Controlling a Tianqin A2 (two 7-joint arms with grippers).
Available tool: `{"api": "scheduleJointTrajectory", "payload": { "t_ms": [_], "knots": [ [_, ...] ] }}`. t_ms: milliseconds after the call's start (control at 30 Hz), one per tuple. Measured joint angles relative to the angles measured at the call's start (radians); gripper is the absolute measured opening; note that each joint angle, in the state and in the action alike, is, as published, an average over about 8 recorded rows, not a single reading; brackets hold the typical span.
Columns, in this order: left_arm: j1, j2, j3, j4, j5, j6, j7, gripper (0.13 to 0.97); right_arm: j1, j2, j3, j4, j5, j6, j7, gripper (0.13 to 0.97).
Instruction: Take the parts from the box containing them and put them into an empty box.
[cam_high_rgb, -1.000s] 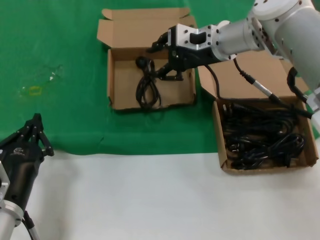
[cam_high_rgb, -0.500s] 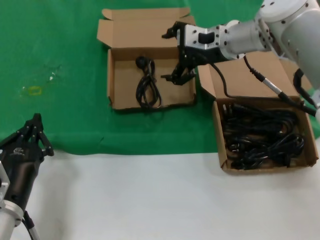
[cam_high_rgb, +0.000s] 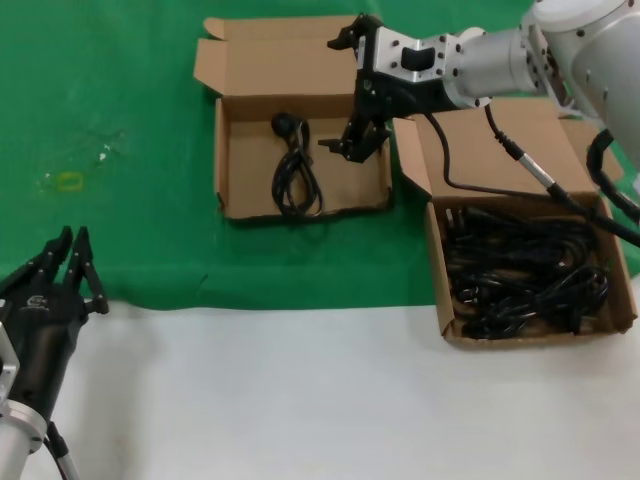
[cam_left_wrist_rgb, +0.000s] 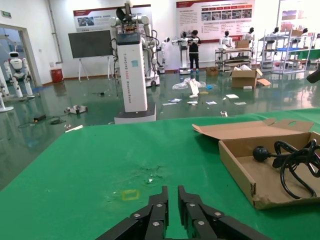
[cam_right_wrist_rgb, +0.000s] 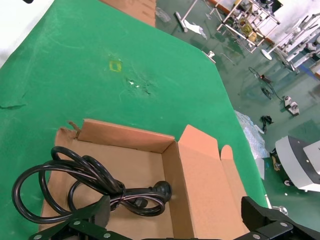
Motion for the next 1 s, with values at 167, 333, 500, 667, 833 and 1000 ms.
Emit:
{"api": "scheduleJointTrajectory", "payload": {
  "t_ms": [167,333,500,667,833,1000],
  "knots": [
    [0.000,0.000,0.000,0.000,0.000,0.000,0.000,0.187,0.000,0.000,0.000,0.000,0.000,0.000,0.000,0.915],
    [0.000,0.000,0.000,0.000,0.000,0.000,0.000,0.231,-0.006,0.001,0.002,0.007,0.001,0.003,0.002,0.954],
    [0.000,0.000,0.000,0.000,0.000,0.000,0.000,0.303,-0.052,0.009,0.019,0.054,0.008,0.027,0.021,0.957],
    [0.000,0.000,0.000,0.000,0.000,0.000,0.000,0.397,-0.133,0.024,0.048,0.139,0.021,0.070,0.056,0.964],
    [0.000,0.000,0.000,0.000,0.000,0.000,0.000,0.491,-0.230,0.041,0.083,0.239,0.036,0.121,0.098,0.966],
    [0.000,0.000,0.000,0.000,0.000,0.000,0.000,0.630,-0.332,0.059,0.120,0.346,0.052,0.175,0.141,0.966]
  ]
}}
